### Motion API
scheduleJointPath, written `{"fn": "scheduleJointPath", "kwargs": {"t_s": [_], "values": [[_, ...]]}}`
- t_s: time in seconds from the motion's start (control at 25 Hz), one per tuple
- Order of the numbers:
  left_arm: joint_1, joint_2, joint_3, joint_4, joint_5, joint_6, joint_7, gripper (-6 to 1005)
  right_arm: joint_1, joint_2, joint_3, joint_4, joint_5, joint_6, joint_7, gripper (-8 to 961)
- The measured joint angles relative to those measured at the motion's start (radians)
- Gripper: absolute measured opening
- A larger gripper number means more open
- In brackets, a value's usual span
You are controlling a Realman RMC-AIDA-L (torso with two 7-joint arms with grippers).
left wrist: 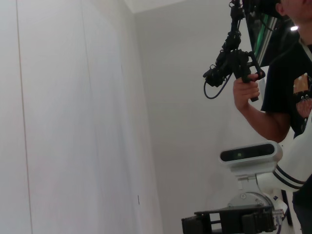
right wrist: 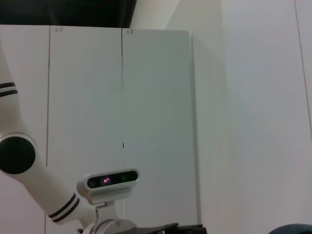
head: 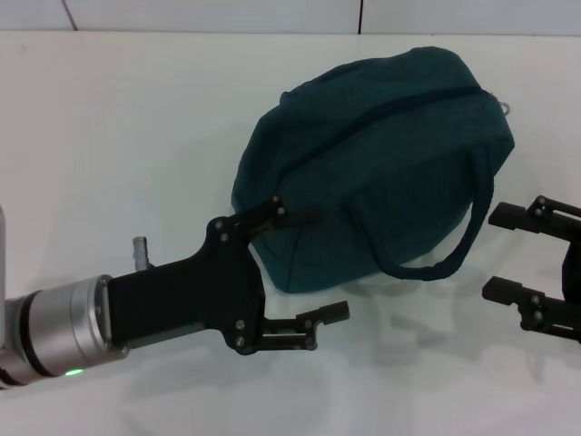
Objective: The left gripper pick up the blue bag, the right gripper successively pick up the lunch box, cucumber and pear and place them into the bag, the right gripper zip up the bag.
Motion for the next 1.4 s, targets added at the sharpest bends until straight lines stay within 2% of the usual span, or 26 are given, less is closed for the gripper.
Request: {"fn": "scheduleJointPath", "kwargs": {"t_s": [0.44, 0.84, 1.04, 1.4], "values": [[0.000, 0.005, -0.012, 0.005, -0.006, -0.005, 0.010, 895, 0.013, 0.007, -0.006, -0.004, 0.000, 0.006, 0.006, 676], [-0.003, 0.059, -0.037, 0.006, -0.004, -0.017, -0.011, 895, 0.071, 0.045, -0.028, -0.005, -0.004, 0.091, 0.026, 676], [-0.005, 0.087, -0.036, 0.009, 0.002, -0.018, -0.047, 895, 0.112, 0.052, -0.081, 0.000, -0.004, 0.121, 0.036, 676], [0.005, 0.094, -0.037, 0.037, 0.005, -0.018, -0.073, 895, 0.131, 0.060, -0.137, 0.001, 0.000, 0.139, 0.037, 676]]}}
